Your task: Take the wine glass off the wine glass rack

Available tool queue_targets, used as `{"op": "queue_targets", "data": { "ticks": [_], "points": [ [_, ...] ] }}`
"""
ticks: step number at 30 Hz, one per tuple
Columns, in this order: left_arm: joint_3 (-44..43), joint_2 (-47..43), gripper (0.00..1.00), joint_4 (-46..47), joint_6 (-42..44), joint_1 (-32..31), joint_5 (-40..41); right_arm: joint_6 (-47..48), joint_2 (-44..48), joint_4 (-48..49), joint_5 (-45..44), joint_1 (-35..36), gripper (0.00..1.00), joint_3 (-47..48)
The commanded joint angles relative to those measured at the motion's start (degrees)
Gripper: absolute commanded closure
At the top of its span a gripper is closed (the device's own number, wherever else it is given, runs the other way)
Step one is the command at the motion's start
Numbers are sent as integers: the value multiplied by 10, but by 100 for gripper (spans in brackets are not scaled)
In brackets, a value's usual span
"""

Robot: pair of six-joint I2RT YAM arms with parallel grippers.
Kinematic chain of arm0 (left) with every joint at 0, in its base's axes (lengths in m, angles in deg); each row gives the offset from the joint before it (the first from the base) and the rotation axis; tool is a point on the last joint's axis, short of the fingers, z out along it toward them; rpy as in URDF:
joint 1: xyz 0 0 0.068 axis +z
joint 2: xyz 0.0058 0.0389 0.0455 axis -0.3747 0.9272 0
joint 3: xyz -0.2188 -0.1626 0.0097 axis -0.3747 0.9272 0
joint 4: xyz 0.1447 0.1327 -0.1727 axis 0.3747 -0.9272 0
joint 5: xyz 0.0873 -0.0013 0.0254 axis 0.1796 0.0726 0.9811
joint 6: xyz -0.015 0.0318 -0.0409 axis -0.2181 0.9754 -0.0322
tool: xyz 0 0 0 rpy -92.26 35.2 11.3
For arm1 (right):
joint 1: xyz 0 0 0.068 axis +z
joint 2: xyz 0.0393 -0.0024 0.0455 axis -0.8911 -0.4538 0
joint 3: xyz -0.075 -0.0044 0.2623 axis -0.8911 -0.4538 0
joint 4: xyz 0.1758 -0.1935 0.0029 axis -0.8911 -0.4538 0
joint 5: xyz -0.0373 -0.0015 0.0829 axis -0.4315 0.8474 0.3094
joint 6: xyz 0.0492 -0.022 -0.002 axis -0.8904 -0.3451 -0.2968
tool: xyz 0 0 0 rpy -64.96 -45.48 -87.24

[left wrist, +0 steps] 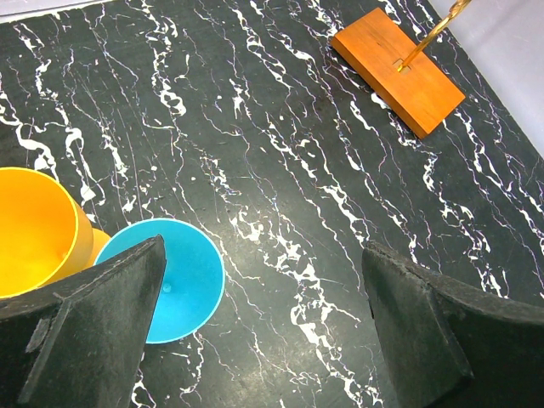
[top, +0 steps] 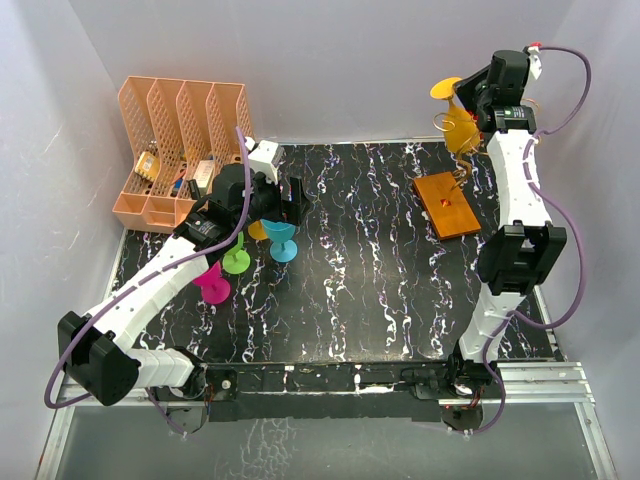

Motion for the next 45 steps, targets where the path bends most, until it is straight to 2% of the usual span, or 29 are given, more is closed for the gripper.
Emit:
{"op": "queue_targets", "data": {
  "ticks": [1,13,19,26,45],
  "points": [
    [-9,-2,3,3,2,3,-5,-10,40,36,-31,-11,92,-9],
    [-8,-4,3,3,3,3,0,-36,39,40,-49,-13,92,-10],
    [-8,-9,3,3,3,3,2,-31,29,58,4,-13,92,-4],
    [-7,-6,3,4,3,3,2,-48,46,128,31,-13,92,-60],
    [-8,-9,3,3,3,3,2,-112,92,155,-58,-15,92,-117]
  ]
}}
